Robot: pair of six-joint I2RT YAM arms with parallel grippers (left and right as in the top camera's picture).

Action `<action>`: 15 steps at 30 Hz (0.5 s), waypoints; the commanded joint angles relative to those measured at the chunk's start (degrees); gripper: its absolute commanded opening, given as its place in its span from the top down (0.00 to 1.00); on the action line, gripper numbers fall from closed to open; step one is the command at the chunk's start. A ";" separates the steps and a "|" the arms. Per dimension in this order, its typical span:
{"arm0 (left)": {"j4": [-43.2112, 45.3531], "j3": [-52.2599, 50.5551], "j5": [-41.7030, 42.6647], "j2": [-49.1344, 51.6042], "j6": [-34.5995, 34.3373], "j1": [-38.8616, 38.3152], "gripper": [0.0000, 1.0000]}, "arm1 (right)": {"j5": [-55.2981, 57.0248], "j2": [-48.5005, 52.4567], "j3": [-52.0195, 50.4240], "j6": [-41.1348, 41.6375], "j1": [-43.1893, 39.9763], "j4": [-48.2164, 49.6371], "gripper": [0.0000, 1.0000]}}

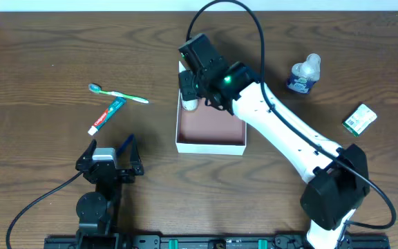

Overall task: Pack container
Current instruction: 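Lower the tube upright into the box's back-left corner and release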

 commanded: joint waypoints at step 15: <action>-2.12 -1.20 -0.50 -0.31 0.79 0.28 0.02 | 2.71 -0.72 1.31 11.78 1.33 -0.09 0.99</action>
